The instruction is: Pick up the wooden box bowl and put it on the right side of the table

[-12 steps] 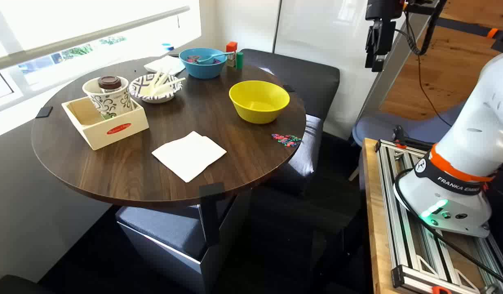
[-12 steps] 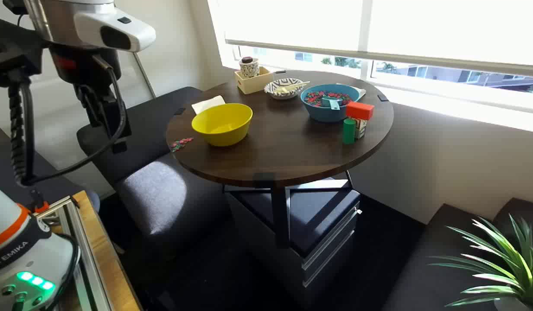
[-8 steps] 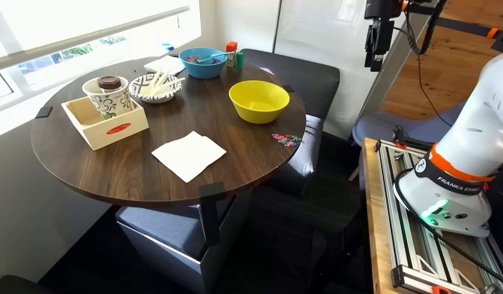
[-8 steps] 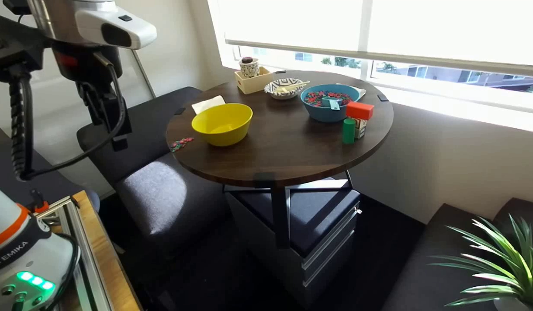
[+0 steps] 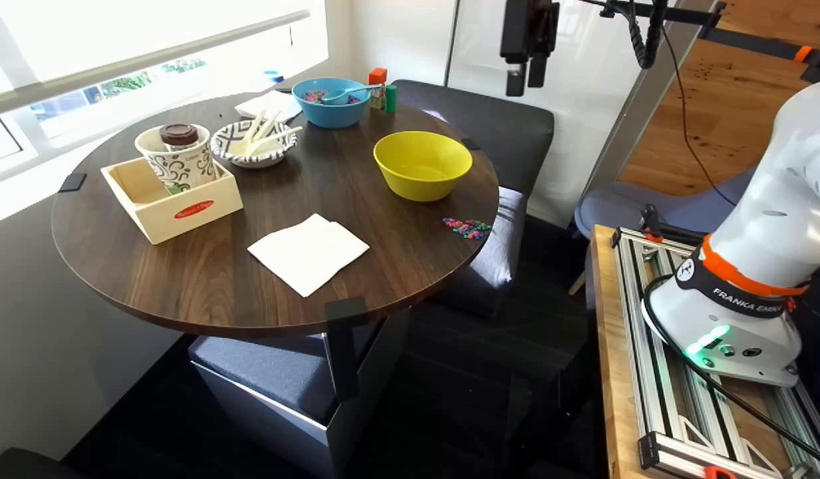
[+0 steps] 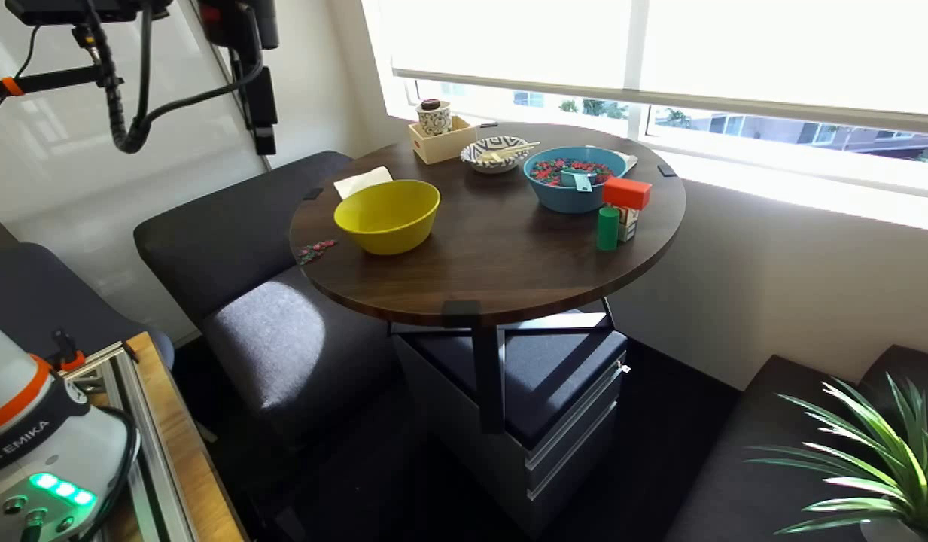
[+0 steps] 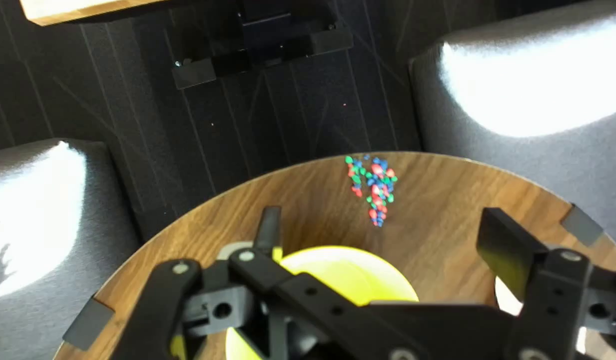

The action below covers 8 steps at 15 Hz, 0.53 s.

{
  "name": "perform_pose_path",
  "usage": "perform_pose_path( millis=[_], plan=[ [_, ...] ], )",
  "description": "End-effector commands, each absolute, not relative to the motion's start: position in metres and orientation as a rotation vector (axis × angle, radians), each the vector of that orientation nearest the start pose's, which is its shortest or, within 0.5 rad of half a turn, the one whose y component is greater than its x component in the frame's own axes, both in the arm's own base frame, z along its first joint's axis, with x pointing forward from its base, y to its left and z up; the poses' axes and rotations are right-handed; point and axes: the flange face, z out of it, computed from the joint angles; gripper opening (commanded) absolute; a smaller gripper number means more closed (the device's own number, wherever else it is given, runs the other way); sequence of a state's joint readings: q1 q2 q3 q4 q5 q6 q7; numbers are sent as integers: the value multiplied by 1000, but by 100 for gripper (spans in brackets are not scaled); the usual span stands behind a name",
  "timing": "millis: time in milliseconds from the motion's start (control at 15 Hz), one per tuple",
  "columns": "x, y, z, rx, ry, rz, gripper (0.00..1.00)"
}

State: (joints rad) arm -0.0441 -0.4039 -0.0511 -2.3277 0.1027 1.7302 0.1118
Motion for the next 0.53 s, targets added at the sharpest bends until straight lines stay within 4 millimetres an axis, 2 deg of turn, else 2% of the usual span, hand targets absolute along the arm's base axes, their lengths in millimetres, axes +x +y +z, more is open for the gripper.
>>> perform_pose_path(
  millis=[0, 133, 267, 333, 400, 467],
  plan=[
    [483, -8, 482, -2923, 600, 386, 100],
    [516, 4, 490, -2883, 736, 376, 100],
    [545, 32, 492, -2892, 736, 403, 100],
    [553, 46, 487, -2941, 662, 478, 100],
    [527, 21, 491, -2919, 683, 368, 100],
    [537, 33, 490, -2928, 661, 409, 100]
  ],
)
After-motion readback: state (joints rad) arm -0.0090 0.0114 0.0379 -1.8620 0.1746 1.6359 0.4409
